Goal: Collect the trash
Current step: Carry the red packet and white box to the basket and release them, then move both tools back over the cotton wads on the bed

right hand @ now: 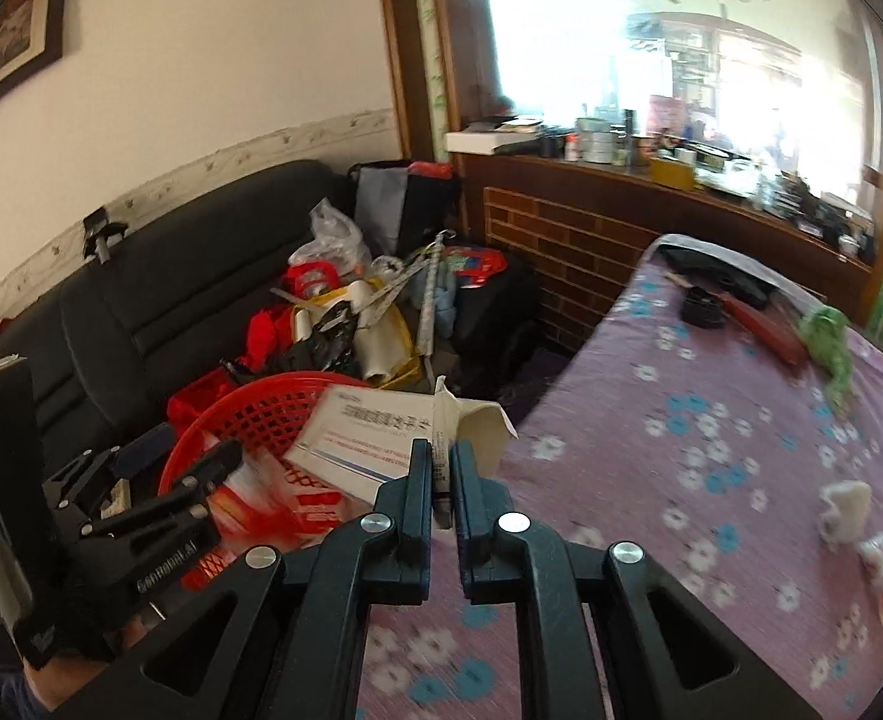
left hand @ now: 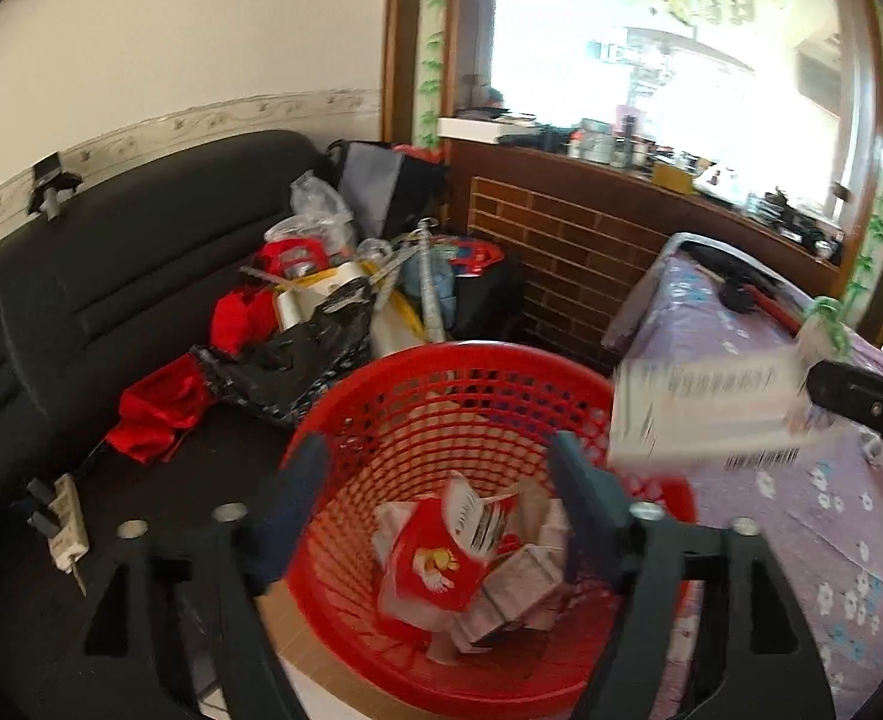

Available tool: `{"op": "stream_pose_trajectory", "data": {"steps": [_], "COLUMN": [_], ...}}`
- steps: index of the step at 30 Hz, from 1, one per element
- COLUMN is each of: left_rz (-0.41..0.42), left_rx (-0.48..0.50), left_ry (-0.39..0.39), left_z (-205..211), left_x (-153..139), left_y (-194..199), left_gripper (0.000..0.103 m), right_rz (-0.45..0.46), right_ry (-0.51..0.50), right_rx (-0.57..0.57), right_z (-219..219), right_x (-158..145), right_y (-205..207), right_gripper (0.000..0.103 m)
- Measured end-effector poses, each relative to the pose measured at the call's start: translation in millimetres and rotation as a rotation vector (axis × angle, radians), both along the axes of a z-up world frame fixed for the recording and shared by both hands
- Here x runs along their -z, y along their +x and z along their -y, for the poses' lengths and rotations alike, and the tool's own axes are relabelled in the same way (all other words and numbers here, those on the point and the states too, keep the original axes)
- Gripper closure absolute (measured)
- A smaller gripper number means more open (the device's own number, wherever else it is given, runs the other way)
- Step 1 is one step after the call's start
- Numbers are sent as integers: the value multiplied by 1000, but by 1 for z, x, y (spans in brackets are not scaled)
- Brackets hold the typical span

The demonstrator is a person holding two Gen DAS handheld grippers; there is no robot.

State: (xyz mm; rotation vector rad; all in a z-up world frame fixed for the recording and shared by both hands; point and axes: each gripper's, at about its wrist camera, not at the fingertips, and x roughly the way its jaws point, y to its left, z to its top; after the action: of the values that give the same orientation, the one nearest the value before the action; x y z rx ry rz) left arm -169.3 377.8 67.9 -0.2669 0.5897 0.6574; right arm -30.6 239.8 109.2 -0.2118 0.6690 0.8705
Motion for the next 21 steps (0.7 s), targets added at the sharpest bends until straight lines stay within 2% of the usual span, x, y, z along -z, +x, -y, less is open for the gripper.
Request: {"op": "stream_pose_trajectory", "data": {"steps": [3,8,12,18,21], "left_rz": [10,18,30,14,-1], "left_rx": [-3,18,68,178,233], "left_ry": [-12,-4,7,37,34], "left_z": [0,13,37,87,109], "left_x": [2,-1,-9,-18,-20], "left_y": [-5,-8,-4,11,20], "left_gripper": [23,23,23,22,22], "right_rz": [-32,-33,-46,-27,-33], "right_ry": [16,37,53,48,39], "right_rx": [-10,36,91,228,346], "right_z": [2,37,77,160,217], "right_x": [2,-5,-7,-5,-3], "right_y": [0,7,14,38,64], "right_gripper": [91,90,76,69,49]}}
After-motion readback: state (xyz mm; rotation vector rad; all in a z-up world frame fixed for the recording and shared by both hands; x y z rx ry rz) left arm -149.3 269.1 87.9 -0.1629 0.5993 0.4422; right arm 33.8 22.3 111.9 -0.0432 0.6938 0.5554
